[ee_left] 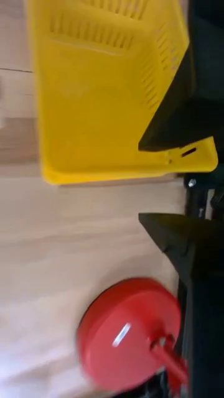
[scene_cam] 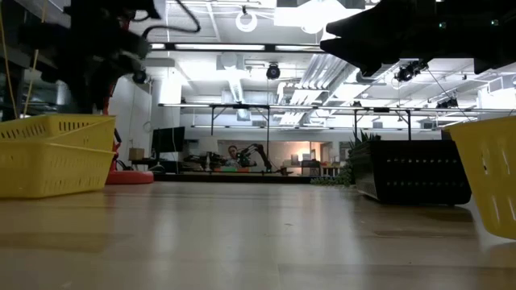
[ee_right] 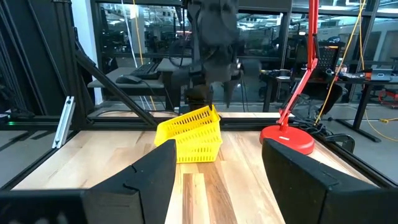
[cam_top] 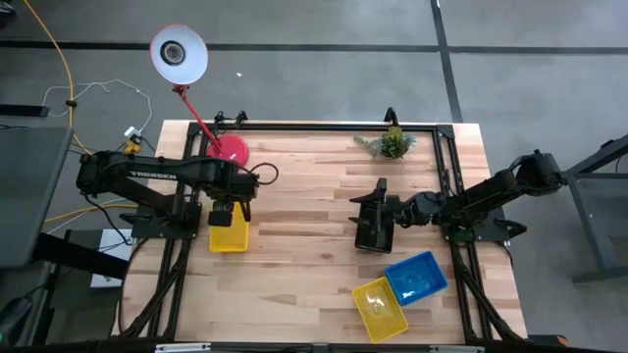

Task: Stack baskets by color
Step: Stack the bottom left yellow basket on the top yellow basket

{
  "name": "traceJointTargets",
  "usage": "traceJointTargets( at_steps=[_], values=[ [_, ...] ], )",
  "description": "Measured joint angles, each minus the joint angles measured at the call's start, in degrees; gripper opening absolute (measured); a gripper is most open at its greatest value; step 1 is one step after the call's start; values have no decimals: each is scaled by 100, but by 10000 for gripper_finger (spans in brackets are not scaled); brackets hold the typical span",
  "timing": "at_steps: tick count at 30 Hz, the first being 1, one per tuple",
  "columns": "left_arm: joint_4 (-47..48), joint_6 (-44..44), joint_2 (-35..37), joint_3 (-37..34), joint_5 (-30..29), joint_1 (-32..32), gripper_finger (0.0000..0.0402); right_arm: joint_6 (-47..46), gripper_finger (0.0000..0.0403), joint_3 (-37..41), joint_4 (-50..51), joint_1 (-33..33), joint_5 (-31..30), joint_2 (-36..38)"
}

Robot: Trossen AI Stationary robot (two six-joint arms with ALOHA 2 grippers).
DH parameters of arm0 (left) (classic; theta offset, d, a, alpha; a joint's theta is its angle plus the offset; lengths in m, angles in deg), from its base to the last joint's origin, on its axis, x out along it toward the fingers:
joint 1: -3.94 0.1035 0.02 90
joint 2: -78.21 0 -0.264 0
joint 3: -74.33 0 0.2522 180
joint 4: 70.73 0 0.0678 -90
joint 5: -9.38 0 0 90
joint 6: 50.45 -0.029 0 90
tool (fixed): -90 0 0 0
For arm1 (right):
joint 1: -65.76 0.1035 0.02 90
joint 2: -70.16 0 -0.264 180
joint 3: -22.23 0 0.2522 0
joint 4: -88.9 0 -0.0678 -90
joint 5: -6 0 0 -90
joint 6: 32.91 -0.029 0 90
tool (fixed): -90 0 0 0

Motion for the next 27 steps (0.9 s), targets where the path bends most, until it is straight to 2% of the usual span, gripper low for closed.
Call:
traceJointTargets(
  at_steps=[4,7,10,14,20,23,27],
  values=[
    [-14,9,7,514,-76,1,184,13,224,0,2,0,-12,0],
    [-225,200,134,669,-107,0,186,16,224,0,3,0,-12,0],
    [-778,560,455,494,-130,0,174,15,224,0,26,0,-11,0],
    [-1726,1120,1211,-210,-371,-84,132,2,224,0,122,0,-11,2],
    [-3544,2121,2546,-1632,-1418,-792,18,2,224,0,118,0,-110,2],
    [-4366,2752,3028,-2344,-2383,-1308,12,0,224,0,116,0,-138,2],
    [-5104,3453,3205,-3146,-3415,-1927,3,-63,224,0,113,0,-144,2]
  ],
)
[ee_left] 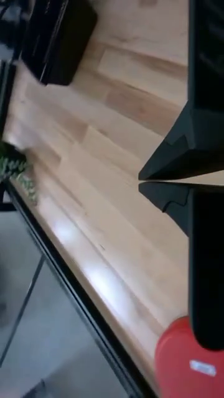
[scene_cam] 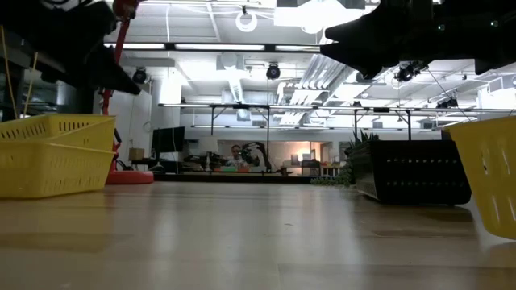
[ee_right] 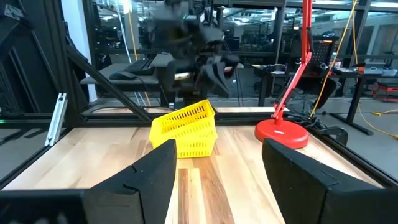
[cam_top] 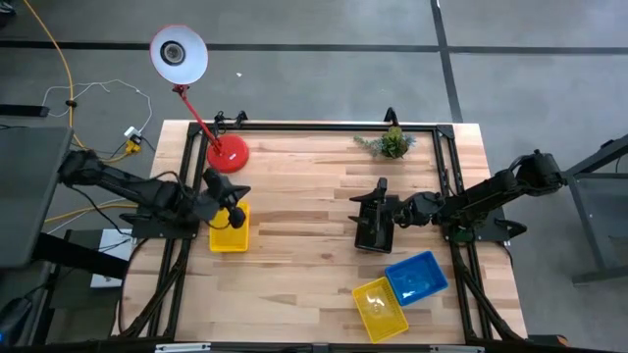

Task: Stack baskets by color
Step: Stack the bottom left yellow basket on the top yellow basket

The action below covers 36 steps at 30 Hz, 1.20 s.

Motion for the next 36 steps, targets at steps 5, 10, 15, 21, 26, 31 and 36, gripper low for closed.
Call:
traceJointTargets(
  at_steps=[5,10,15,21,26,31,36],
  values=[
    [-129,1147,-145,-509,-1073,-595,1,0,224,0,-1,0,-1,0],
    [-196,1562,-246,-548,-1630,-1091,0,3,224,0,12,0,-1,0],
    [-38,2053,-304,-548,-1715,-1382,0,4,224,2,12,0,-1,0],
    [244,2629,-696,-548,-1614,-1537,0,-39,224,0,14,0,-2,0],
    [310,2958,-1219,-548,-1772,-1510,0,-31,224,0,26,0,-3,0],
    [322,3234,-1689,-548,-1784,-1329,0,-28,224,0,35,0,-1,0],
    [287,3302,-1907,-548,-1816,-1211,0,10,224,0,33,0,-4,0]
  ],
)
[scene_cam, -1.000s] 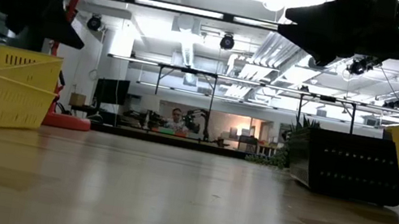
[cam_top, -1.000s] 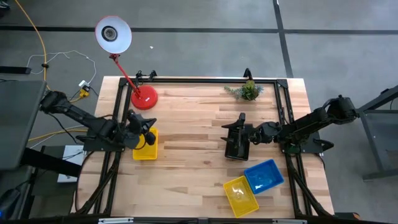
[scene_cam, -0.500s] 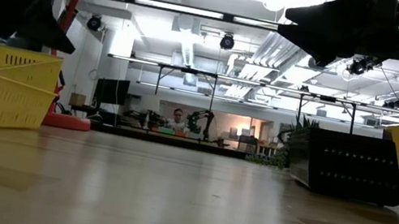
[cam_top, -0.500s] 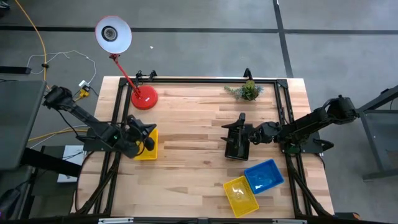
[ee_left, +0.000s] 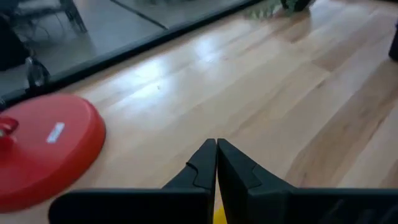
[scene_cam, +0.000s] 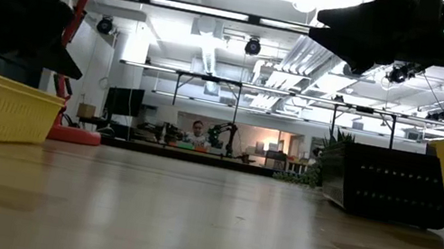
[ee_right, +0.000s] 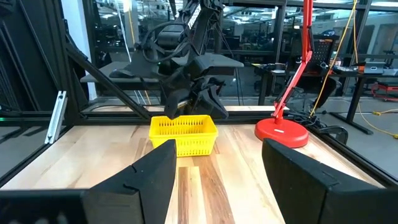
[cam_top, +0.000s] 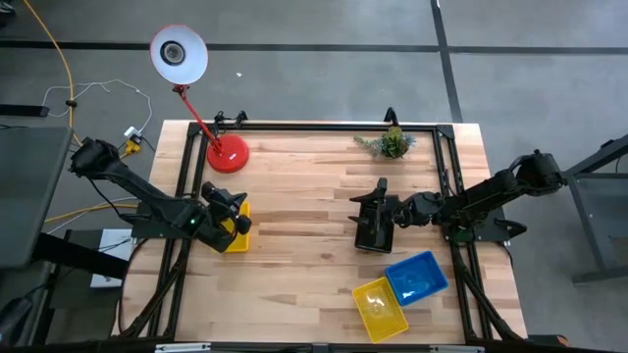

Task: Stack baskets by color
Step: Stack the bottom left yellow basket on the top yellow basket, then stack the bottom yellow basket on the top yellow basket

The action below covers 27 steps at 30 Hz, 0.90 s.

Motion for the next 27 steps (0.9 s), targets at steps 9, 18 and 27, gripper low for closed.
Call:
traceJointTargets(
  at_steps=[9,18,27],
  values=[
    [-1873,-4017,577,459,658,20,0,-95,224,-149,-79,0,15,0],
    [-5550,-7480,664,97,4297,659,0,-343,224,-1087,1271,252,653,0],
    [-5620,-7321,1041,-250,3765,915,0,-2494,224,-3568,7439,1231,609,-510]
  ],
)
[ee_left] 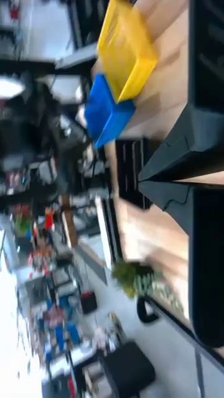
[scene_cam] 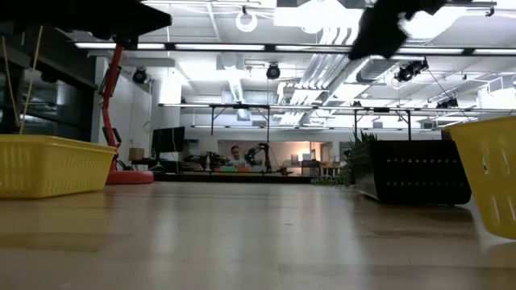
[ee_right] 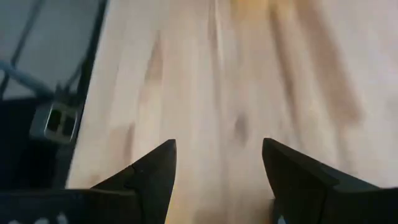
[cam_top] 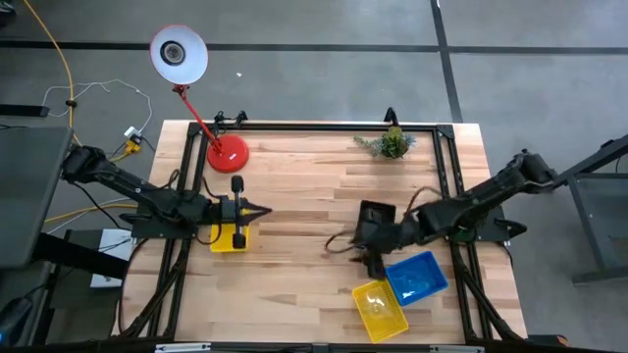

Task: Stack baskets by color
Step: Stack the bottom yellow basket on the top yellow basket

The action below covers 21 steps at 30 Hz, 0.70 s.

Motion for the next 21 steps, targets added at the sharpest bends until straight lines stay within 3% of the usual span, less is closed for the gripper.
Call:
traceJointTargets(
  at_steps=[3,7,13,21],
  values=[
    [-16,49,348,-67,-178,1,0,-819,224,-527,1103,356,173,-393],
    [165,97,822,-155,58,-54,0,-1481,224,-990,1729,779,527,-866],
    [438,111,1235,-296,215,-189,0,-1674,224,-1268,1833,1167,628,-1372],
    [509,103,1167,-297,483,-186,0,-1631,224,-1273,1954,1214,480,-1982]
  ],
)
